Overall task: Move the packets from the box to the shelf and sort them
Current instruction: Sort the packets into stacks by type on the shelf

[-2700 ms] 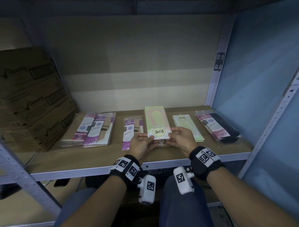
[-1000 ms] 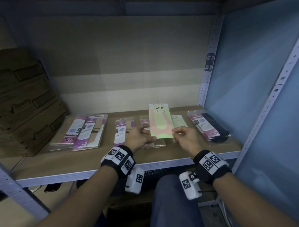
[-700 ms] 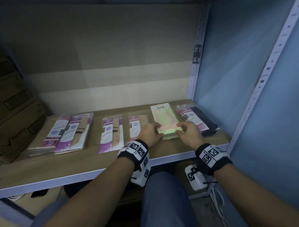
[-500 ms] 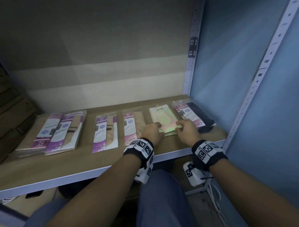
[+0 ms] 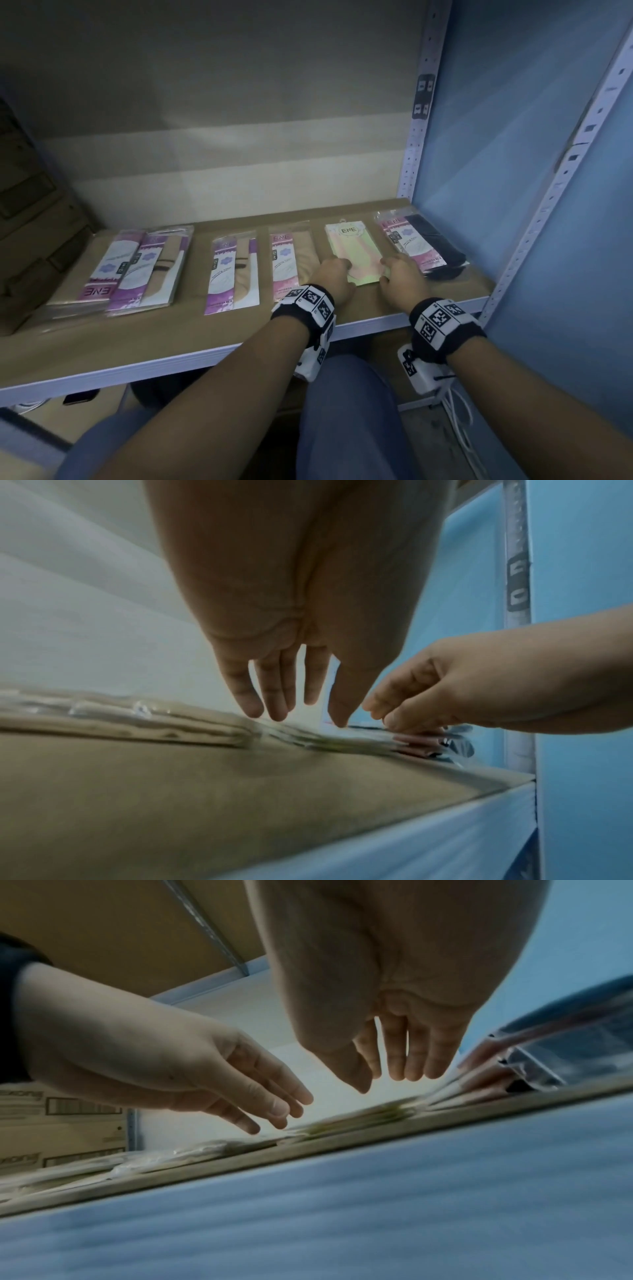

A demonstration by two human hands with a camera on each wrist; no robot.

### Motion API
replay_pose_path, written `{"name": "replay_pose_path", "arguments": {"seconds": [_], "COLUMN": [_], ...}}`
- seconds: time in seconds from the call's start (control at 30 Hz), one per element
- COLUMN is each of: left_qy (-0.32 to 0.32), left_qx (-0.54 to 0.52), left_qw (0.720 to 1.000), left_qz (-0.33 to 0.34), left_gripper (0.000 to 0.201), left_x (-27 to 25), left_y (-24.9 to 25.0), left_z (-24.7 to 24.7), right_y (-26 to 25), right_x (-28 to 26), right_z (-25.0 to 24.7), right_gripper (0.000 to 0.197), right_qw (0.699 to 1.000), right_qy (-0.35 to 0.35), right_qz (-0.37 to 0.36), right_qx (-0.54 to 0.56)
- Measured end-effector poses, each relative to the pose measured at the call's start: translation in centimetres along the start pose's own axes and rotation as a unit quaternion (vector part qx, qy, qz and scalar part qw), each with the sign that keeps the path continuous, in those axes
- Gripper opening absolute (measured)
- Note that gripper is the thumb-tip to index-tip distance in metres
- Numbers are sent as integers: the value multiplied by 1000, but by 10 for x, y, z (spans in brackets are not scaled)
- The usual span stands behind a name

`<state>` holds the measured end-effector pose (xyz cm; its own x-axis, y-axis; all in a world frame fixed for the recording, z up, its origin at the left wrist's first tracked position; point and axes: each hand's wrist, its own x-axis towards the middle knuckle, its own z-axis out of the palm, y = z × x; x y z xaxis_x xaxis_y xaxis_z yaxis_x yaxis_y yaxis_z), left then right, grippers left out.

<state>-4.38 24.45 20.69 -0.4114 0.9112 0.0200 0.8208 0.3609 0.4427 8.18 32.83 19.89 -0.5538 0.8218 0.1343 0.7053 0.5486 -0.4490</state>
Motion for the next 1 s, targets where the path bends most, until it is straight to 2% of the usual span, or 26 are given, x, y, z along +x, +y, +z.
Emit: {"name": "replay_pose_path", "arguments": {"seconds": [0.17, 0.37, 0.47, 0.7, 0.9, 1.0], "left_qy": [34, 67, 92, 130, 136, 145], "left_qx": [-38, -22, -20, -18, -17, -17], "left_qw": [999, 997, 994, 978, 956, 948], "left_qz": [-1, -21, -56, -163, -258, -284], "left_gripper": [48, 49, 42, 40, 46, 40], "left_x": [-12, -37, -54, -101, -144, -156], "left_y": [-8, -56, -89, -178, -251, -278], "left_z": [-26, -78, -105, -154, -179, -188], "right_y": [-26, -81, -114, -188, -246, -268], "right_x": [-4, -9, -11, -16, -26, -27], "right_z": [-12, -9, -2, 29, 68, 91], "right_gripper": [41, 40, 40, 36, 38, 37], "right_qw": [999, 996, 993, 981, 972, 971], "right_qy": [0, 0, -9, -40, -105, -129], "right_qz": [-38, -84, -110, -171, -181, -176], "right_qx": [-6, 11, 33, 76, 106, 96]}}
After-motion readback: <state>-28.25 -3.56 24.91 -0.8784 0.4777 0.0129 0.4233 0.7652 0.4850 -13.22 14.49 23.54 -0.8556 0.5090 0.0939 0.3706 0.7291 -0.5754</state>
